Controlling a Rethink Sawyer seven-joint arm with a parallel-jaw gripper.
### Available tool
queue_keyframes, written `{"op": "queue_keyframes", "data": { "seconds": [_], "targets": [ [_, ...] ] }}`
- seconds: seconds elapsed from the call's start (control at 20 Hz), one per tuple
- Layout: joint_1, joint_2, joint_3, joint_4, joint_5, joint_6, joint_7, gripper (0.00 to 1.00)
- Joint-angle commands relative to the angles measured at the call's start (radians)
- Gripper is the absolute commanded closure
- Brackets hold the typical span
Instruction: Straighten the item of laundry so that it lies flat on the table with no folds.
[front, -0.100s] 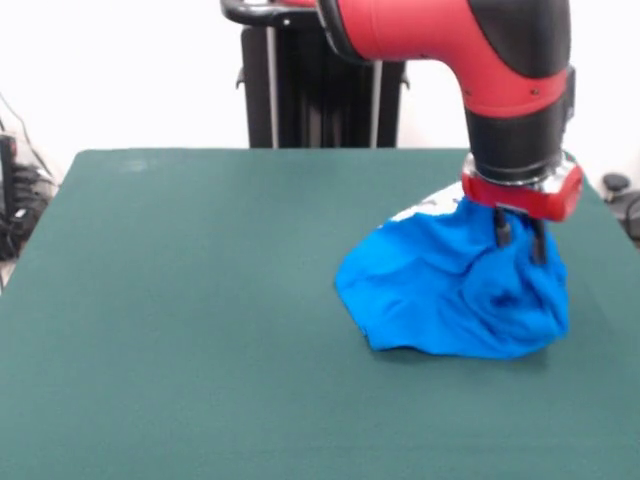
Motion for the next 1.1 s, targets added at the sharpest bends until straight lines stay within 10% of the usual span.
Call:
{"op": "queue_keyframes", "data": {
  "seconds": [0.05,0.5,1.1],
  "targets": [
    [0.025,0.033,0.132,0.052,0.006,-0.026,0.125,0.00],
    [0.163,-0.044,-0.166,-0.123,-0.078,0.213,0.256,0.00],
    [0.309,0.164,-0.393,-0.267,-0.059,0.077,0.373,0.00]
  ]
}}
